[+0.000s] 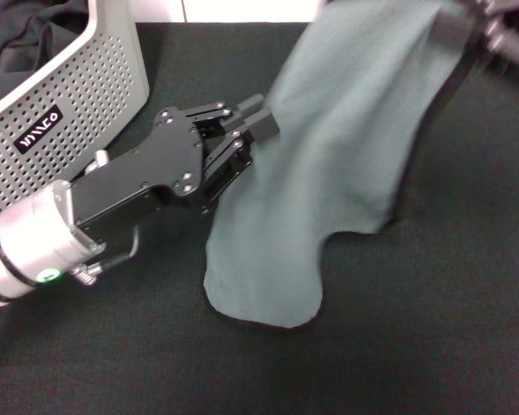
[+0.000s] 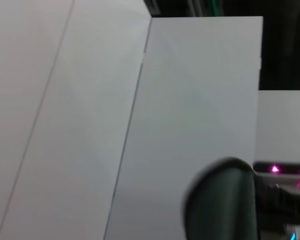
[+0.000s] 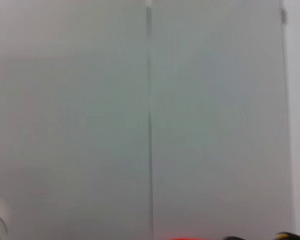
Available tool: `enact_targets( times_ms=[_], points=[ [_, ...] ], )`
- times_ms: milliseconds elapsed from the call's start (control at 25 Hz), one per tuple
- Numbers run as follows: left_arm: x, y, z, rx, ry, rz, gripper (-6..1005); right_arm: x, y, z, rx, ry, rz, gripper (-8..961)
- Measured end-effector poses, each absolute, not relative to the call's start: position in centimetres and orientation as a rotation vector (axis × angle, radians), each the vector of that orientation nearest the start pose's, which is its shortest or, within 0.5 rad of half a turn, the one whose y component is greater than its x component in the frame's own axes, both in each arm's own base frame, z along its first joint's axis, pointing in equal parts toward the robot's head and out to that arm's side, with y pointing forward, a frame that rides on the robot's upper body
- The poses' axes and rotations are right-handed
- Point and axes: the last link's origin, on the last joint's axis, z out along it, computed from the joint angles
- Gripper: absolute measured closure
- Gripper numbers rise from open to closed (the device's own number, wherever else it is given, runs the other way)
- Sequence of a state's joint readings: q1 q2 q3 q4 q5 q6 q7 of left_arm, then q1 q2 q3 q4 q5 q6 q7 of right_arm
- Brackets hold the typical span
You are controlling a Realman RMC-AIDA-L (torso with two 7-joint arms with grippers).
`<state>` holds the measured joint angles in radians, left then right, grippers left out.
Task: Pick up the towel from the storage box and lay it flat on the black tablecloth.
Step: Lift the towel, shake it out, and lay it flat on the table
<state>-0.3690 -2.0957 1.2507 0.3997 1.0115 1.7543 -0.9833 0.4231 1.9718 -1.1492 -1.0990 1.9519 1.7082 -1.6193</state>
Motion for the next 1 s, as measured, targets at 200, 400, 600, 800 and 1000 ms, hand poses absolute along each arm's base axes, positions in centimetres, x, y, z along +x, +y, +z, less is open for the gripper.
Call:
enact_targets(
  times_ms=[200, 400, 600, 800, 1000],
  points=[
    [-23.9, 25.4, -0.2, -2.293, -0.366, -1.600, 874, 10.5, 33.5, 14.1, -2.787, 0.094, 1.136, 946],
    [-24.1, 24.6, 1.1, -2.242, -0.314, -1.658, 748, 7.2, 34.7, 15.7, -2.920, 0.086, 0.951, 946],
    [-23.3, 25.2, 0.9, -2.259, -0.280, -1.678, 676, 4.8, 35.1, 14.6, -3.023, 0.020, 0.753, 946],
    [-22.7, 25.6, 0.8, -2.270, -0.257, -1.689, 662, 4.3, 34.7, 13.1, -3.072, -0.061, 0.559, 947],
    [-22.6, 25.8, 1.0, -2.269, -0.242, -1.691, 662, 4.4, 33.9, 12.0, -3.080, -0.137, 0.394, 947]
  ],
)
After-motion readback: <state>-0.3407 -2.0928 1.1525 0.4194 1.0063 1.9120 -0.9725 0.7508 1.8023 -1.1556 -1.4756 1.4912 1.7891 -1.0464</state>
